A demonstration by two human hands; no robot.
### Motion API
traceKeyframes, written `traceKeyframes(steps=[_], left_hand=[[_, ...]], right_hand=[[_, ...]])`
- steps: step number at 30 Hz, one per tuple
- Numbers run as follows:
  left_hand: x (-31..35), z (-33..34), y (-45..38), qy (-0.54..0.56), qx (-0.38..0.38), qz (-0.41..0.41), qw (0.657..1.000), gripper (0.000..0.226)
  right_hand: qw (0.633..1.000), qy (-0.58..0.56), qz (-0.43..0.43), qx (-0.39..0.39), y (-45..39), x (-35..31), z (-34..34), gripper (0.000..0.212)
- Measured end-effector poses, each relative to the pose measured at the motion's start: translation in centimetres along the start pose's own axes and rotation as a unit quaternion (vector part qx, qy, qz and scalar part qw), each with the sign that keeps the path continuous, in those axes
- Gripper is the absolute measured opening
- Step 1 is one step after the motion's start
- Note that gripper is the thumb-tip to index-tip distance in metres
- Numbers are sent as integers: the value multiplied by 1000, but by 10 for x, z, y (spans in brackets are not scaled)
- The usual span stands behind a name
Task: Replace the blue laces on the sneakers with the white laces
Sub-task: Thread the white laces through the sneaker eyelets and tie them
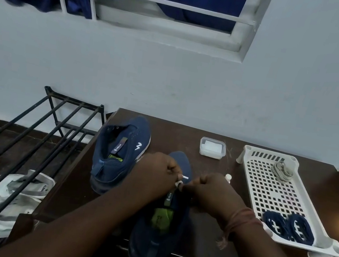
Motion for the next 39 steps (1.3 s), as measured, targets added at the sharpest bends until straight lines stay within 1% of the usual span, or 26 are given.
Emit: traceKeyframes(steps=[1,2,3,5,6,8,11,15,17,20,23,29,34,36,39], left_hand=[[1,4,1,-14,0,4,1000,20],[1,8,1,-29,5,10,1000,22],[2,12,2,-48,15,20,999,22],[3,17,4,-99,41,35,994,24],[2,19,5,-116,54,39,991,25],[1,20,7,-122,70,46,989,26],[2,21,7,-127,79,56,987,24],[1,23,5,-130,76,53,987,24],[1,24,6,-133,80,55,986,24],[3,24,6,-112,84,66,988,23],[5,24,7,-98,67,66,991,20],[2,25,4,-74,62,77,992,20],[-5,25,3,-70,76,52,993,25],[-7,27,2,-48,62,38,996,25],[-8,28,2,-9,37,24,999,17]], right_hand=[[999,-20,28,-2,2,-2,-2,31],[999,33,38,-18,5,-4,-2,36],[996,75,29,-30,8,-4,-3,39],[995,-64,73,-23,4,3,-4,35],[988,-121,91,-1,0,10,-4,27],[959,-227,168,-6,5,17,2,10],[957,-234,168,-23,4,18,6,7],[959,-228,166,-15,1,20,3,16],[961,-224,162,-11,-1,21,3,16],[961,-227,157,-11,-2,21,3,14],[960,-230,158,-13,-3,23,4,16],[959,-229,165,-11,-4,23,3,17],[959,-230,165,1,-3,22,3,14],[958,-234,164,2,-3,23,3,13],[958,-237,164,3,-3,23,3,13]])
Point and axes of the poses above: each hand's wrist, its own y-axis away from the middle knuckle, its own z-axis out of the palm, x = y × z, the point moved 5 cm from there along -y, towards the middle knuckle, and after that the axes turned 8 degrees about -z, right-handed, at the moved point
